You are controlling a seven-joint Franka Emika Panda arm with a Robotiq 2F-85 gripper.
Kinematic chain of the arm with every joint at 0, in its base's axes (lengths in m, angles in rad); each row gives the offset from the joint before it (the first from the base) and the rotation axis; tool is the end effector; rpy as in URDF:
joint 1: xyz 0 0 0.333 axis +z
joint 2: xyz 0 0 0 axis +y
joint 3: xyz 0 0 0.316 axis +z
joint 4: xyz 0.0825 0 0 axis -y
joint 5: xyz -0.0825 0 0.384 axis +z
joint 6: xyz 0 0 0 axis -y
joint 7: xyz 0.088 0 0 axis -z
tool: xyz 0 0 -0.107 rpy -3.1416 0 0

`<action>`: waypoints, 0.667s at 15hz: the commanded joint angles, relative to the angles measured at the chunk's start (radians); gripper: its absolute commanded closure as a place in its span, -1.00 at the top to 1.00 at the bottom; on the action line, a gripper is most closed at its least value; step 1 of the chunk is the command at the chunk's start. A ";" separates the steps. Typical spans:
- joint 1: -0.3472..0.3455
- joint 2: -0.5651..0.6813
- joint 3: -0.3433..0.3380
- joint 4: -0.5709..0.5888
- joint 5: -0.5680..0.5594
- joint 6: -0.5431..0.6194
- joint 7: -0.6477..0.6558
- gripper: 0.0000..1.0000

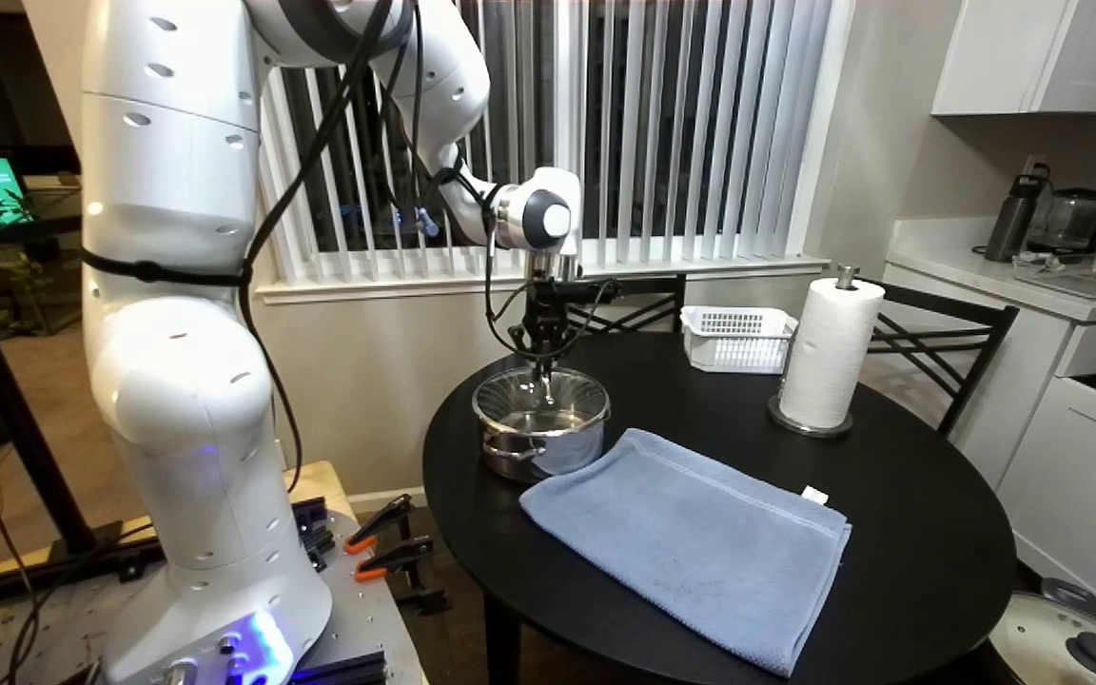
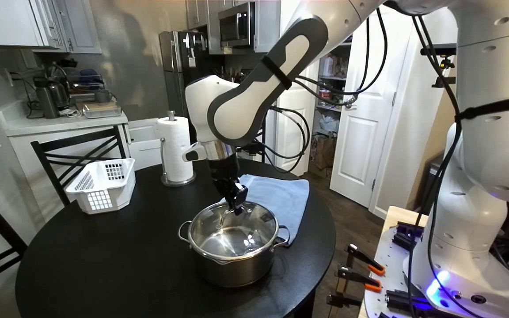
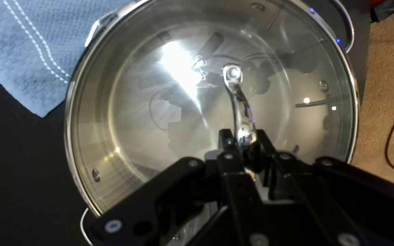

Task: Take the lid off the pot

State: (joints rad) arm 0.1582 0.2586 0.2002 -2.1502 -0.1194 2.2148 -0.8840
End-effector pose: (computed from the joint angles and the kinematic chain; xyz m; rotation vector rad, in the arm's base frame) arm 0.5118 0.1873 0.2679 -2.4593 -1.9115 0.2967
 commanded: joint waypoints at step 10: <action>-0.012 -0.109 0.001 -0.040 -0.012 -0.020 0.029 -0.89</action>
State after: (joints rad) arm 0.1584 0.2427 0.1989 -2.1530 -0.1267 2.2144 -0.8728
